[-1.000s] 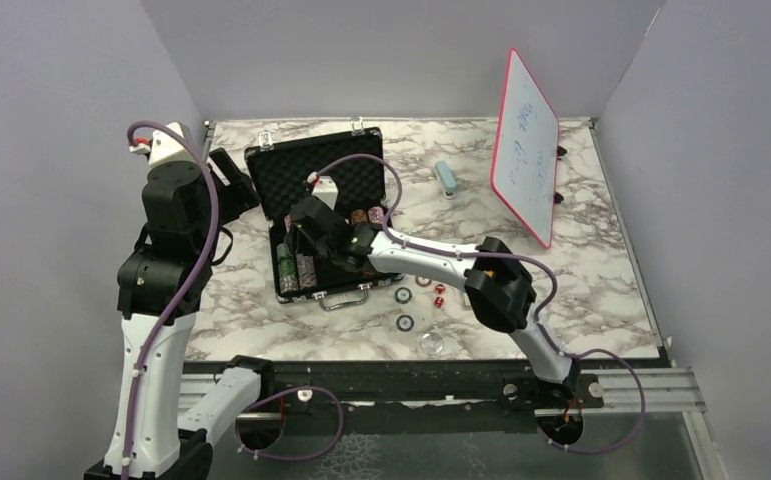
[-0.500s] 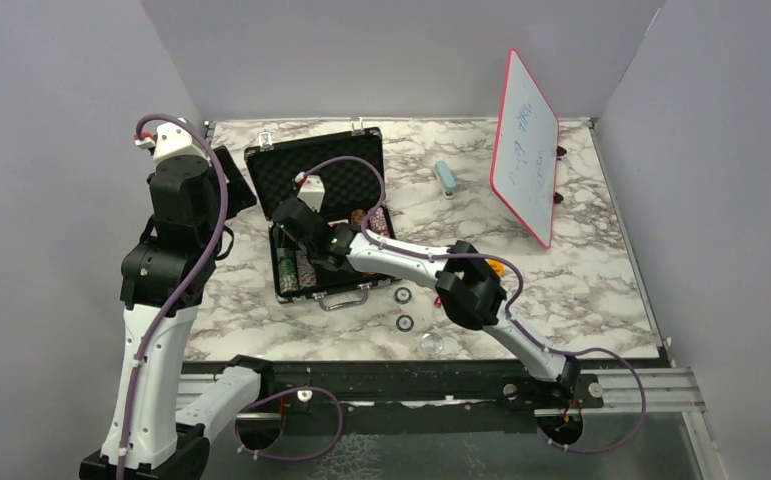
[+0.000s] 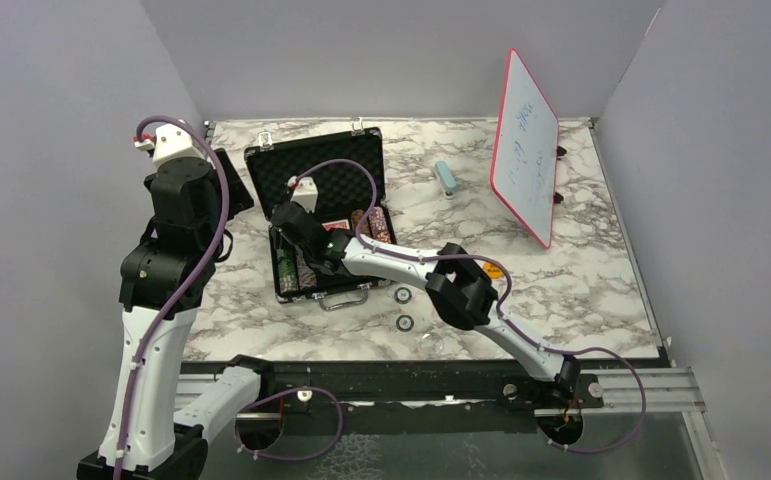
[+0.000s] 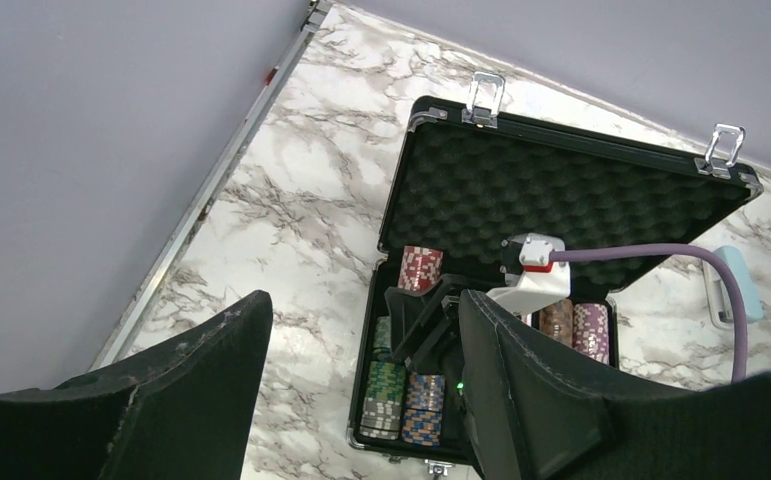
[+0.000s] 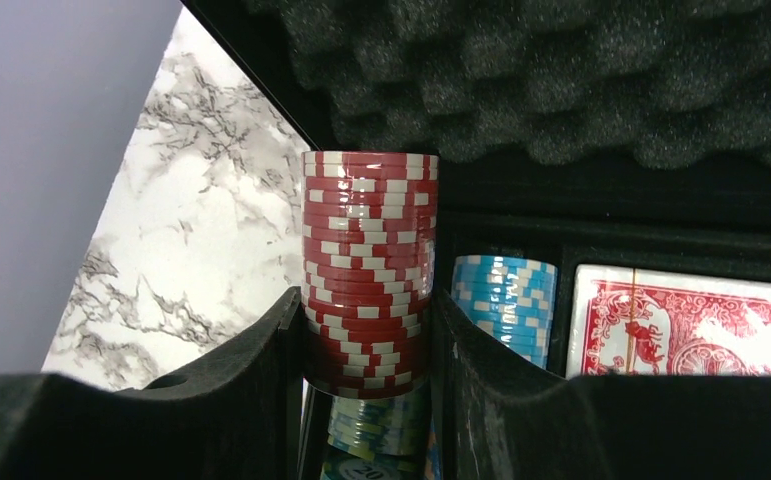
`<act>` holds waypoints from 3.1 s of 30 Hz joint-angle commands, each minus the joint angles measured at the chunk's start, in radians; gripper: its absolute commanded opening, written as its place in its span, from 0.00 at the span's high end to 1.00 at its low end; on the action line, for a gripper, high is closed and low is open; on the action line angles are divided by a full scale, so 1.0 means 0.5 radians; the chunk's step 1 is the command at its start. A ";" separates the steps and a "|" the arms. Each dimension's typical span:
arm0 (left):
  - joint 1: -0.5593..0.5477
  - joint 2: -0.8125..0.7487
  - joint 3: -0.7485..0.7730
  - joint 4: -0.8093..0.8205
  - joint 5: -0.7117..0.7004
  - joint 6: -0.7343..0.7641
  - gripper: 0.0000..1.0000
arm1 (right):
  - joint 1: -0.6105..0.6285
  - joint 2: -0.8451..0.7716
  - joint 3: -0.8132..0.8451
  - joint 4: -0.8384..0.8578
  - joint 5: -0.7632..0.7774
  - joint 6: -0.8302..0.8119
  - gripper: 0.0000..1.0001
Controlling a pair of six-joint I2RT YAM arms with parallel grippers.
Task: Pack up texas hold em set
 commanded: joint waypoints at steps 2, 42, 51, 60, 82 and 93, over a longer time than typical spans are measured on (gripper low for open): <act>-0.014 -0.014 -0.022 -0.001 -0.061 0.030 0.29 | 0.014 0.047 0.122 0.252 0.097 -0.102 0.91; -0.020 -0.042 -0.108 0.008 -0.023 0.027 0.29 | 0.093 -0.061 -0.204 0.027 0.039 0.078 0.77; -0.020 -0.040 -0.105 0.009 -0.018 0.027 0.29 | 0.099 -0.084 -0.164 -0.075 0.185 0.086 0.45; -0.020 -0.026 -0.075 0.012 0.028 0.036 0.28 | 0.097 -0.186 -0.180 -0.072 0.192 0.066 0.36; -0.029 -0.128 -0.309 0.355 1.662 0.204 0.20 | -0.068 -1.738 -1.652 -0.504 -0.108 -0.043 0.34; -0.029 -0.260 -0.840 0.550 1.908 -0.034 0.20 | -0.128 -2.093 -2.266 -0.971 -0.078 0.256 0.36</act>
